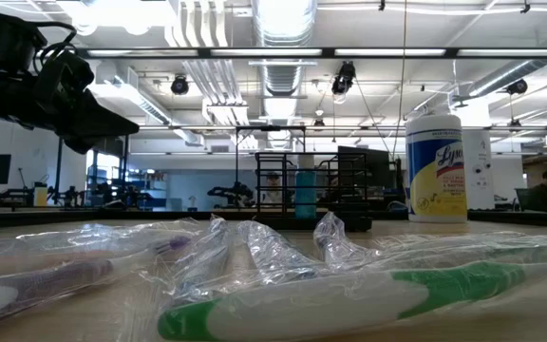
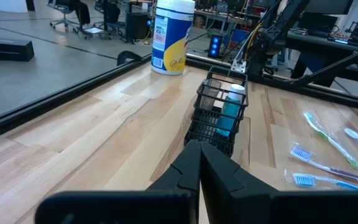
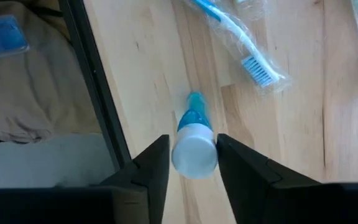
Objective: Pick & Place toothbrushing station
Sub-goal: Put the blue mouthwash into the black wire organizer
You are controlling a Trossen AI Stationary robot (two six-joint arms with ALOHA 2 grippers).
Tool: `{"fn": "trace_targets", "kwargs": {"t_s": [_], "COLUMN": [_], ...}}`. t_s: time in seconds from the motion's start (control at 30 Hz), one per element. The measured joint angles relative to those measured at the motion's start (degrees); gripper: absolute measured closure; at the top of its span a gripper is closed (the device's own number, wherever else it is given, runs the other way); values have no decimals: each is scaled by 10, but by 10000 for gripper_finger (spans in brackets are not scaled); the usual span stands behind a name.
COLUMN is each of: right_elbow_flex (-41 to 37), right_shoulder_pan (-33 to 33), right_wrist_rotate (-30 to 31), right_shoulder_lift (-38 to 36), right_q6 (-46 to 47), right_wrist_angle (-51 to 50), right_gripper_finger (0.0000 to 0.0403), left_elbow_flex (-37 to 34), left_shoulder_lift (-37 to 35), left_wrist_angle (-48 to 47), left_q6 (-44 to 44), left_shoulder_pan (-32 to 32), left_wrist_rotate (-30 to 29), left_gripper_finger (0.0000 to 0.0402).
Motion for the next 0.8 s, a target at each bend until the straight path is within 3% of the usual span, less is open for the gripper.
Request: {"fn": "trace_targets", "kwargs": {"t_s": [0.33,0.8], "right_elbow_flex": [-1,79], "right_shoulder_pan": [0,-51], "right_wrist_rotate": [7,140], "right_shoulder_lift": [0,-24], "right_q6": [-9,-160], "right_wrist_angle": [0,-128], "right_gripper_finger": [315,318], "left_elbow_flex": [0,0], "left_shoulder_lift": [0,0], "left_wrist_angle": [0,0], "left_q6": [0,0], "left_shoulder_pan": [0,0], "left_wrist_rotate": [0,0], "left_gripper_finger": [394,394]}}
